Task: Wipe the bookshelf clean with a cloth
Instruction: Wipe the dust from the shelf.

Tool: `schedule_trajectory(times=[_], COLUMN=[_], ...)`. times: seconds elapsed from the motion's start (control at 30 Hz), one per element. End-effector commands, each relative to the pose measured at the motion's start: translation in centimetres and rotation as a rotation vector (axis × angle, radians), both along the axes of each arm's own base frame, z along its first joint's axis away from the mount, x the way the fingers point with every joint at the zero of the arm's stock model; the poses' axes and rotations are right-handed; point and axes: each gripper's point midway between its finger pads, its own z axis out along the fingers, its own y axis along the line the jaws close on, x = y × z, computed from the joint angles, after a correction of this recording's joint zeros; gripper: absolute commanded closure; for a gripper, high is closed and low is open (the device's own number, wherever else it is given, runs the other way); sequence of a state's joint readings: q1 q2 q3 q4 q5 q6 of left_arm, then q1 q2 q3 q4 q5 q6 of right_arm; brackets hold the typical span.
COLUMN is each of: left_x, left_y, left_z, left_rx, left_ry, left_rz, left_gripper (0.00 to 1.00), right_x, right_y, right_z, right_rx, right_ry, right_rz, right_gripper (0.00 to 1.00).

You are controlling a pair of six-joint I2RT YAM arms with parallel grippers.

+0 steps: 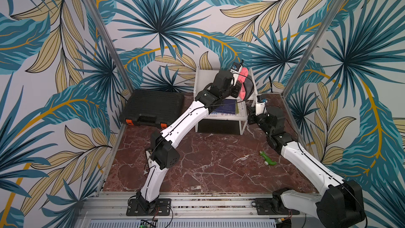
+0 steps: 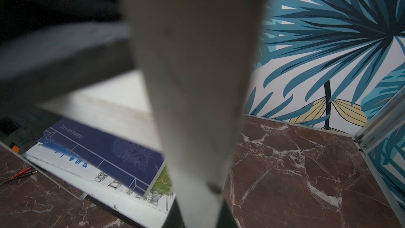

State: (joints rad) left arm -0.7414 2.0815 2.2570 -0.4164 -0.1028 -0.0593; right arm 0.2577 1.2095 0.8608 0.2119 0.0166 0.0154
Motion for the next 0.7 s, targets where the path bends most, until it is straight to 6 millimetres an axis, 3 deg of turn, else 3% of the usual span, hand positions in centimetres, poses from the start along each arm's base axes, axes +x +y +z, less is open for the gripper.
schedule_trajectory(times=[0.0, 0.03, 0.1, 0.23, 0.27, 0.33, 0.4, 0.43, 0.47, 0.6, 0.67], left_x=[1.9, 2.6, 3.2, -1.9, -3.2, -4.8, -5.3, -5.6, -5.4, -3.4, -2.1], left_y=[7.8, 9.2, 8.5, -1.8, -3.5, -4.8, -3.5, -2.1, -0.4, 8.6, 10.7], left_z=[1.9, 1.7, 0.9, 0.4, 0.2, -0.1, -0.7, 0.3, -0.6, -1.0, -1.7], left_rx=[0.036, 0.037, 0.050, -0.030, -0.036, -0.021, 0.009, 0.010, 0.036, 0.066, 0.066], left_ry=[-0.064, -0.041, 0.005, 0.048, 0.065, 0.090, 0.113, 0.085, 0.076, 0.020, 0.056], left_rz=[0.249, 0.294, 0.262, -0.155, -0.231, -0.285, -0.248, -0.206, -0.145, 0.185, 0.248], left_gripper=[1.00, 1.00, 1.00, 1.00, 1.00, 1.00, 1.00, 1.00, 1.00, 1.00, 1.00], right_x=[0.4, 0.4, 0.4, 0.1, 0.0, 0.0, 0.0, 0.0, 0.0, 0.1, 0.1], right_y=[0.3, 0.3, 0.3, -0.2, -0.3, -0.5, -0.4, -0.3, -0.2, -0.3, -0.4], right_z=[-0.5, -0.5, -0.5, -0.8, -0.8, -0.8, -0.7, -0.7, -0.7, -0.8, -0.7], right_rx=[0.079, 0.081, 0.084, 0.072, 0.068, 0.062, 0.067, 0.068, 0.067, 0.053, 0.051], right_ry=[0.042, 0.041, 0.041, 0.040, 0.039, 0.038, 0.035, 0.035, 0.033, 0.033, 0.030], right_rz=[-0.004, -0.004, -0.006, -0.028, -0.033, -0.040, -0.034, -0.029, -0.027, -0.029, -0.031], right_gripper=[1.00, 1.00, 1.00, 1.00, 1.00, 1.00, 1.00, 1.00, 1.00, 1.00, 1.00])
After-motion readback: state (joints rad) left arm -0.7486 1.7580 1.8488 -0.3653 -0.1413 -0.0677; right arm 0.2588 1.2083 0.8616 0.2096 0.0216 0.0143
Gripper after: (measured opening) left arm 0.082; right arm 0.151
